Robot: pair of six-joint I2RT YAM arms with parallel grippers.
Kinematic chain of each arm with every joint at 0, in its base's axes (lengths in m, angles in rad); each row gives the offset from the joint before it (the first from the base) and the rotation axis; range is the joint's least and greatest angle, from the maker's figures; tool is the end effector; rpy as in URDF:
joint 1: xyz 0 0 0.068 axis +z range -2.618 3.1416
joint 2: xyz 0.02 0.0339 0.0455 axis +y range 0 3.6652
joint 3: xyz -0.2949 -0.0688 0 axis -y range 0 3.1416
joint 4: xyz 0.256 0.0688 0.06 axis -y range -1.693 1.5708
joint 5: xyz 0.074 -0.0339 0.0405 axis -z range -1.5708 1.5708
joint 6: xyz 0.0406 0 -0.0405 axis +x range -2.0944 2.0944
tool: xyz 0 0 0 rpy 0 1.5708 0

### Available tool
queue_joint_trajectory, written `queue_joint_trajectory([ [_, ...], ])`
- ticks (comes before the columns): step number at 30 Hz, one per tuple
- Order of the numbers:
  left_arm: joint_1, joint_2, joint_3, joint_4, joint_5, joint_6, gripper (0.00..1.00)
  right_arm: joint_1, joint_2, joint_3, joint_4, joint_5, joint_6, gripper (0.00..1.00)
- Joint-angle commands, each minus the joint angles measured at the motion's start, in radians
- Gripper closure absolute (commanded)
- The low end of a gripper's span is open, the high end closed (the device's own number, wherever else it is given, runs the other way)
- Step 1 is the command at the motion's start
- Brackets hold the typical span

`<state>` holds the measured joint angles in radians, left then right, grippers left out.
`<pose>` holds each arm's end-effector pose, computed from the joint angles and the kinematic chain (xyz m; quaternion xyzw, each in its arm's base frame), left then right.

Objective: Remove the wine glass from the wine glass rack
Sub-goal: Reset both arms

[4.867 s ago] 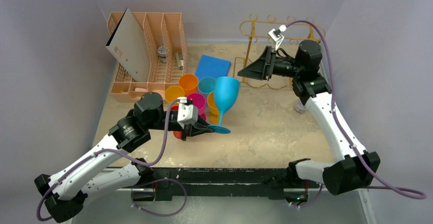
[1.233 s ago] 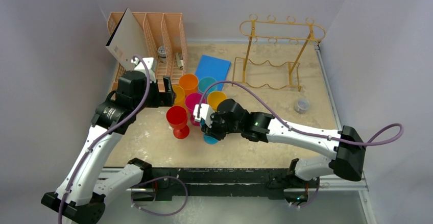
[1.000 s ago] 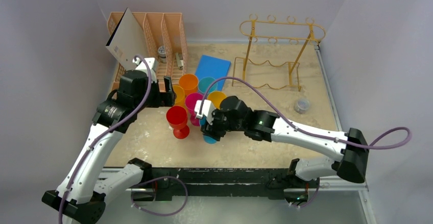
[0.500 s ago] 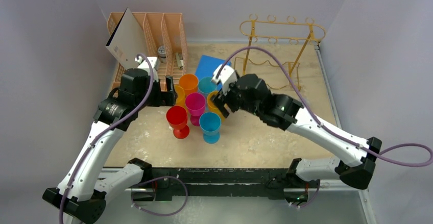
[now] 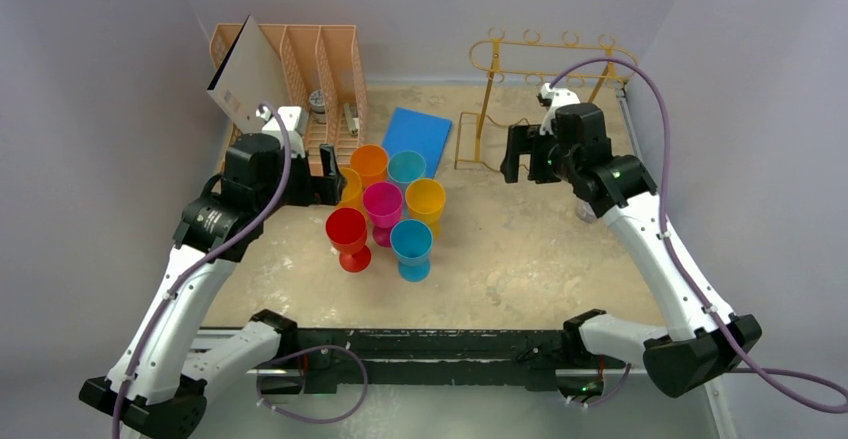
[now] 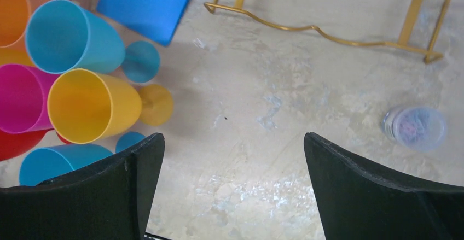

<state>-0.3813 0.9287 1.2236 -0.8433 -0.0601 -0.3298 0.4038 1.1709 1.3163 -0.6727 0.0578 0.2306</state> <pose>0.1574 -0.0605 0.4218 0.0078 0.8719 -0.1457 0.4675 0.2297 0.0956 0.4240 -0.0606 0.8646 0.1316 0.4811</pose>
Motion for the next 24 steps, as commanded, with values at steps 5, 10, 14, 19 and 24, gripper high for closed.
queue_joint_trajectory([
  [5,0.006,-0.003,0.046,-0.002,-0.100,-0.046,0.02,-0.036,-0.001,0.023,-0.086,-0.031,0.139,0.01],
  [10,0.006,-0.016,0.044,0.000,-0.169,-0.094,0.02,-0.036,-0.004,0.025,-0.114,0.053,0.174,0.01],
  [14,0.005,-0.012,0.044,0.007,-0.189,-0.115,0.02,-0.035,-0.007,0.017,-0.109,0.082,0.197,0.01],
  [19,0.005,-0.005,0.056,0.009,-0.213,-0.136,0.03,-0.034,-0.001,0.011,-0.114,0.116,0.212,0.01],
  [24,0.005,0.022,0.057,0.002,-0.256,-0.141,0.02,-0.036,-0.002,-0.001,-0.100,0.108,0.225,0.01],
])
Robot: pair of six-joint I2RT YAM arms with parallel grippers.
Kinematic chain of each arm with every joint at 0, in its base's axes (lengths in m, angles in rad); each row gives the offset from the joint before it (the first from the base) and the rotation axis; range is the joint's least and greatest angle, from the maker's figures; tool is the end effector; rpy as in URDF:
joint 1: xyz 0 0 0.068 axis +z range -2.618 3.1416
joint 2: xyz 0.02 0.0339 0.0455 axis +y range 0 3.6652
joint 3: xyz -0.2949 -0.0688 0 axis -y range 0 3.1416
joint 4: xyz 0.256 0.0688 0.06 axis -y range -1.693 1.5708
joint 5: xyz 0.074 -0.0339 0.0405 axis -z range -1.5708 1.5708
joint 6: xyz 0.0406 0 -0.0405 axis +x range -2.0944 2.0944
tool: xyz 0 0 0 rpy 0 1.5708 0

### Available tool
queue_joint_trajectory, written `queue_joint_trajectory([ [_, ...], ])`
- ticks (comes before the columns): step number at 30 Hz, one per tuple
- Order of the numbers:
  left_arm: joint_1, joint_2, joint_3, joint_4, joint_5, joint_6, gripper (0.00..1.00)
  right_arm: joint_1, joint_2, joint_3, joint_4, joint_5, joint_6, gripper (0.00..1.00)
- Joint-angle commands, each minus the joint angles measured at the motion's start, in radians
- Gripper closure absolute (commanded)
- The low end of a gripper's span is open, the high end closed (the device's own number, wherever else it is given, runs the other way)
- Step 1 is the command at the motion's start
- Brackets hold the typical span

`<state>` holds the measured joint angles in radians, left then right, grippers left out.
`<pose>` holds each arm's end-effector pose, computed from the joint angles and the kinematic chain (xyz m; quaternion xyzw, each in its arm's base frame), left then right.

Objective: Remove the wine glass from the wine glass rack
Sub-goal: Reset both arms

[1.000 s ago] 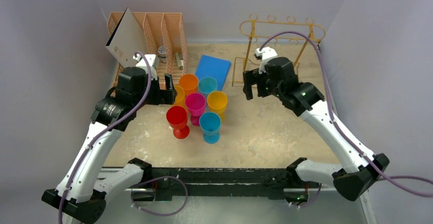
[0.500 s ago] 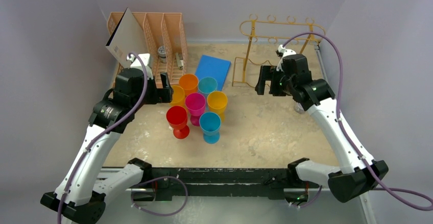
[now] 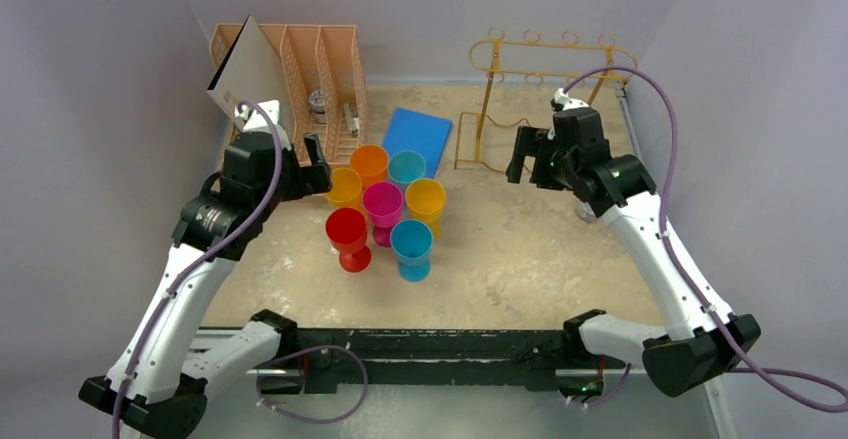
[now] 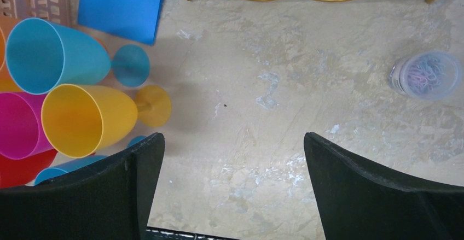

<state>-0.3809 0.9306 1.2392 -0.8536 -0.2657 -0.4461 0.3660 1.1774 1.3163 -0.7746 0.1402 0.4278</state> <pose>0.1583 -0.0519 0.4263 -0.0931 0.8611 -0.0897 0.4918 0.2299 0.0821 0.4129 0.0591 0.8891 0.1161 0.4388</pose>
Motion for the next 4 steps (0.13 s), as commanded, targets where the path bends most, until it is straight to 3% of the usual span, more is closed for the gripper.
queue_joint_trajectory([
  [1,0.005,0.029,0.046,0.002,-0.050,-0.022,0.02,0.002,-0.010,0.000,0.003,0.026,0.028,0.01],
  [4,0.005,0.033,0.046,-0.002,-0.049,-0.015,0.02,0.002,-0.012,0.002,0.003,0.029,0.026,0.01],
])
